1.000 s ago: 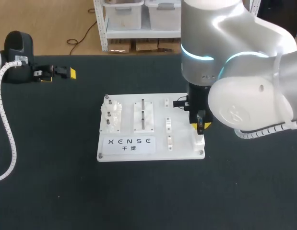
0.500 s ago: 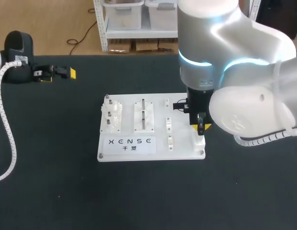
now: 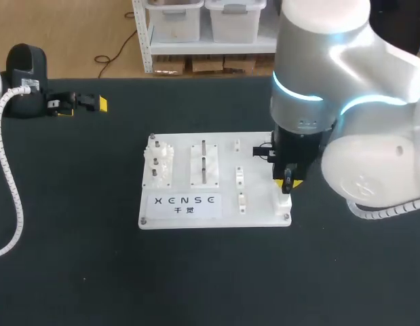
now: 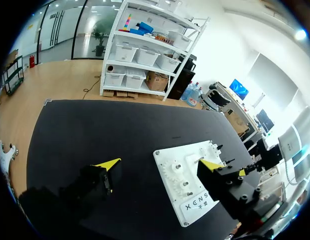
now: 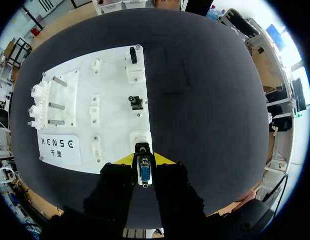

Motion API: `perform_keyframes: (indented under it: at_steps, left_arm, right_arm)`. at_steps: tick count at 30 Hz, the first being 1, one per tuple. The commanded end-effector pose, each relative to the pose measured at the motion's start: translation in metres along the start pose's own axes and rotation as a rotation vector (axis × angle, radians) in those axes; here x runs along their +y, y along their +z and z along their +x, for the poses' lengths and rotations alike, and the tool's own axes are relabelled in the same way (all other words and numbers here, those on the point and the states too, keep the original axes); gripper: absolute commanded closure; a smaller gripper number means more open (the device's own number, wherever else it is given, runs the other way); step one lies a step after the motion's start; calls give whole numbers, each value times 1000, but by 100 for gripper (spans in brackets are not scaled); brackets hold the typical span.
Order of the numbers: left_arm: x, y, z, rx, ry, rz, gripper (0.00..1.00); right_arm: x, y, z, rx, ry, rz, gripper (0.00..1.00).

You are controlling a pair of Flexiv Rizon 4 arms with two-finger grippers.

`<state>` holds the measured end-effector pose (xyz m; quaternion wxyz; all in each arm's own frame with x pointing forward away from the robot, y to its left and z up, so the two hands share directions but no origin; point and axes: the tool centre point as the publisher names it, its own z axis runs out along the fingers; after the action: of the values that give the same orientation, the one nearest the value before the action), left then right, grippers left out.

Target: Insert the USB connector, Ethernet cable, and multi-pin plug into their matching sockets one by one.

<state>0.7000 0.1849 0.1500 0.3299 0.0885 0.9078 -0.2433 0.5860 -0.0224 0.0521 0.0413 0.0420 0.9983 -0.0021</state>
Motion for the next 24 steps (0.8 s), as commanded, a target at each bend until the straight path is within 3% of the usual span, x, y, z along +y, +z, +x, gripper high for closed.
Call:
perform_keyframes:
  at_steps: [1, 3, 4, 5, 6, 7, 24]
  left_arm:
    - [0, 0, 0, 0, 0, 0, 0]
    - [0, 0, 0, 0, 0, 0, 0]
    - [0, 0, 0, 0, 0, 0, 0]
    - [0, 0, 0, 0, 0, 0, 0]
    - [0, 0, 0, 0, 0, 0, 0]
    - [0, 0, 0, 0, 0, 0, 0]
    - [0, 0, 0, 0, 0, 0, 0]
  right_arm:
    - [-9, 23, 8, -5, -8, 4, 100]
    - [-7, 20, 6, -7, -14, 9, 100]
    - [-6, 18, 5, -8, -16, 10, 94]
    - [-6, 15, 4, -11, -19, 18, 71]
    - [-5, 13, 3, -15, -20, 21, 5]
    - [-5, 10, 2, -16, -20, 21, 0]
    - [0, -28, -13, -70, -26, 55, 0]
